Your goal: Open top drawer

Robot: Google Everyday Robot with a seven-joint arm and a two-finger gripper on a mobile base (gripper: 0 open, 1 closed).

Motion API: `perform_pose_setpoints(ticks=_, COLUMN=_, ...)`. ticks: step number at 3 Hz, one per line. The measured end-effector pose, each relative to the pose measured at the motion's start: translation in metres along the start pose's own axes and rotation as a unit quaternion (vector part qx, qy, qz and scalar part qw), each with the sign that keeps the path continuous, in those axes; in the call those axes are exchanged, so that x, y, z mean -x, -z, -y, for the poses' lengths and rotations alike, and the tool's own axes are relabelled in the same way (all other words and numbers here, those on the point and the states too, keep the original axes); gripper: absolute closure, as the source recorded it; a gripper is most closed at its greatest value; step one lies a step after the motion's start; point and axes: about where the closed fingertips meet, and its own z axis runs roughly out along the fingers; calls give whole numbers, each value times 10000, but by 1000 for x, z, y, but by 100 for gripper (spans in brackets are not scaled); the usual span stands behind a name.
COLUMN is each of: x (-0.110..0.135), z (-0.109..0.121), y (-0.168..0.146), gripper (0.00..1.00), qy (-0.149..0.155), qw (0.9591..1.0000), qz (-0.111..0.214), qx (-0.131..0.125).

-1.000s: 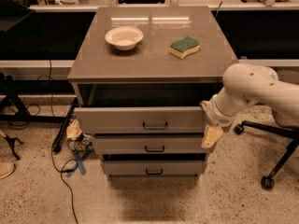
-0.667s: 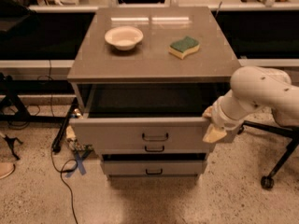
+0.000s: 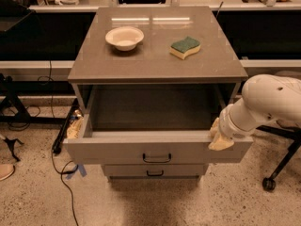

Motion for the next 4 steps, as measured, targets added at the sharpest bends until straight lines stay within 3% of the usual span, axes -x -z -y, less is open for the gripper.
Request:
perform_pose_setpoints(ticks=1, x=0, z=0, y=0, gripper=87, qy=0, qw=10000, qz=0, qx=0)
perform_pose_setpoints(ticks=4, x=1, z=-2, y=-1, gripper=8, qy=16, qw=10000, qz=-2, qx=23)
